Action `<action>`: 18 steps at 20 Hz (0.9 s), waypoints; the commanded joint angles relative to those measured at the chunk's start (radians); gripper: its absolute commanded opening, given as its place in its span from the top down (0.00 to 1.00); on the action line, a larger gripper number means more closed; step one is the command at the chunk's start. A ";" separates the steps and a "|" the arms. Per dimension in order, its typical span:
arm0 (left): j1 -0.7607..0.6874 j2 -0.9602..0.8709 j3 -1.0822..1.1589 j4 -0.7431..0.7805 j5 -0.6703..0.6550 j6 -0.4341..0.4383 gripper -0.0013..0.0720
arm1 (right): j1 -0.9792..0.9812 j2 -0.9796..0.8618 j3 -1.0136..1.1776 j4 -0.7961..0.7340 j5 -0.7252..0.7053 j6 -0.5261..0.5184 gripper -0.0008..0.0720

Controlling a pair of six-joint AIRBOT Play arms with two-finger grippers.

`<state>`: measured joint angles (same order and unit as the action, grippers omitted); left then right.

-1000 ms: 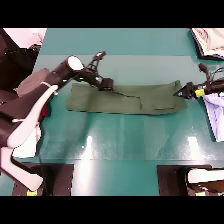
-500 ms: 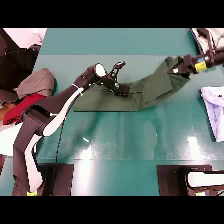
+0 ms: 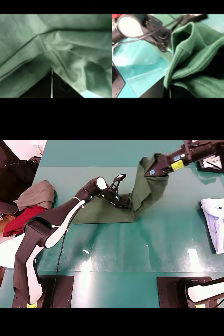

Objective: Fold the shirts.

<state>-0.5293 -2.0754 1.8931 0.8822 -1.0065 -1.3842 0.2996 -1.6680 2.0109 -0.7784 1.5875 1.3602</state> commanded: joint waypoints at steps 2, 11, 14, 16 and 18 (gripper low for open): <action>0.024 0.006 0.018 0.018 -0.053 0.003 0.95 | 0.064 -0.013 0.001 -0.001 -0.027 -0.029 0.97; 0.269 0.231 0.029 0.176 -0.153 -0.022 0.95 | 0.233 -0.068 0.001 0.001 -0.204 -0.114 0.97; 0.379 0.340 0.029 0.190 -0.204 -0.014 0.95 | 0.365 -0.167 0.003 0.001 -0.425 -0.192 0.96; 0.435 0.409 0.029 0.191 -0.237 -0.003 0.95 | 0.458 -0.248 0.003 0.002 -0.580 -0.264 0.72; 0.480 0.471 0.029 0.191 -0.239 -0.003 0.95 | 0.526 -0.306 0.003 0.002 -0.685 -0.265 0.43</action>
<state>-0.1249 -1.6932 1.9217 1.0622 -1.2140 -1.3960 0.7223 -1.8912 2.0129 -0.7750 1.1084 1.1496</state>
